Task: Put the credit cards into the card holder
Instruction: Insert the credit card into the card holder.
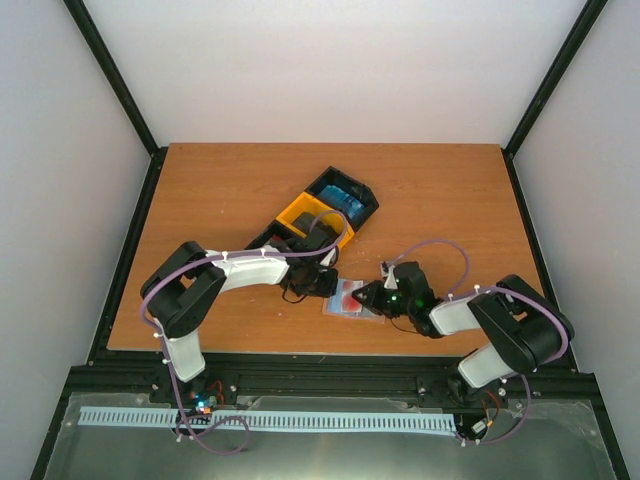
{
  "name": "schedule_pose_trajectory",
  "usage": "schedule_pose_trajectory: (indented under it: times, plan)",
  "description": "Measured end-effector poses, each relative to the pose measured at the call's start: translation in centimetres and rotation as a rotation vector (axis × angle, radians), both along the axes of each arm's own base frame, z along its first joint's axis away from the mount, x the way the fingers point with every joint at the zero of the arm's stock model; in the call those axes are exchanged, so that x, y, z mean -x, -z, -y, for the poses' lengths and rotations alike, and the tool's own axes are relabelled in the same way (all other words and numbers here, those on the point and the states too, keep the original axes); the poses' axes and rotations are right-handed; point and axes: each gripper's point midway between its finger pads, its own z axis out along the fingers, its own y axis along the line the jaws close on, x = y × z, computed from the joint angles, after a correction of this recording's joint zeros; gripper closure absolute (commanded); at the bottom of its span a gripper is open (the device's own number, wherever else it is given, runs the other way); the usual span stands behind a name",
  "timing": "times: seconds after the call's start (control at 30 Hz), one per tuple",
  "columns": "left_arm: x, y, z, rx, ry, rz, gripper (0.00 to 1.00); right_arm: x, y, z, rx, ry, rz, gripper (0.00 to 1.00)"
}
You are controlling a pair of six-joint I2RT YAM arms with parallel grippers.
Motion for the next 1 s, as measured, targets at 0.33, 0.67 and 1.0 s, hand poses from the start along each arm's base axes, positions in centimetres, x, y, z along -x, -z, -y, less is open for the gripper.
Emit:
schedule_pose_trajectory:
  times: [0.33,0.67,1.0]
  plan:
    - [-0.1,0.0,0.0,-0.008,-0.001,0.007,0.93,0.3,-0.7,-0.7,-0.001,-0.002,0.010,0.53]
    - [-0.1,0.0,0.0,-0.009,-0.002,0.009,0.93,0.6,-1.4,-0.1,0.094,0.049,0.005,0.40]
    - [-0.2,0.0,0.0,-0.011,-0.003,0.012,0.93,1.0,-0.7,-1.9,0.157,0.034,-0.020,0.43]
